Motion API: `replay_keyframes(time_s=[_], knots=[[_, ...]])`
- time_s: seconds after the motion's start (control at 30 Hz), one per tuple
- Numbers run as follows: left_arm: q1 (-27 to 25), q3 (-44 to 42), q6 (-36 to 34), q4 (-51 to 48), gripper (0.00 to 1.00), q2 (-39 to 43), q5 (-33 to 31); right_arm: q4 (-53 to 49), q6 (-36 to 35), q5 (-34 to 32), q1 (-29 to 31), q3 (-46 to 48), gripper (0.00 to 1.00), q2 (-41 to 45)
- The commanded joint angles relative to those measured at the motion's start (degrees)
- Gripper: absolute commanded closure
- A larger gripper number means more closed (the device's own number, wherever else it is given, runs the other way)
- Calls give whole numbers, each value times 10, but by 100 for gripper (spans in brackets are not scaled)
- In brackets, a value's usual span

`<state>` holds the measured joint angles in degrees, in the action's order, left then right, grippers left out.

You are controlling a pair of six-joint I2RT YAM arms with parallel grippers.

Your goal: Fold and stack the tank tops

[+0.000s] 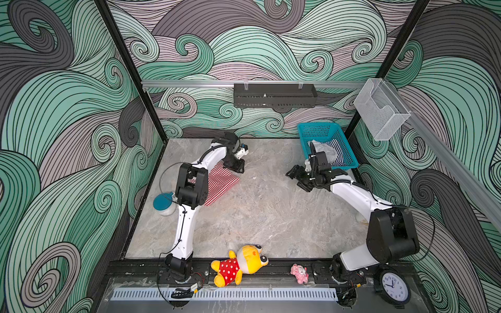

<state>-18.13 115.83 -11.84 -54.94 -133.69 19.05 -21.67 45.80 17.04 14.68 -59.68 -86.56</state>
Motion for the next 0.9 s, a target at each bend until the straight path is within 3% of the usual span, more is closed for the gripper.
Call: replay_keyframes(time_s=[0.0,0.2,0.47,0.63,0.73,0.87], knots=[[2,14,15,-64,67,-17,6,4,-1,5,-5,11,21,19],[-4,-25,-12,-102,67,-8,-22,8,3,9,-6,12,21,16],[21,-119,-46,-108,67,31,-146,24,6,13,-6,13,21,12],[61,-81,-46,-128,67,2,-206,34,13,18,-5,17,21,9],[83,-35,-45,-156,69,-15,-198,34,13,21,-6,16,21,10],[87,-65,-58,-129,69,50,-157,29,9,17,-5,20,21,19]])
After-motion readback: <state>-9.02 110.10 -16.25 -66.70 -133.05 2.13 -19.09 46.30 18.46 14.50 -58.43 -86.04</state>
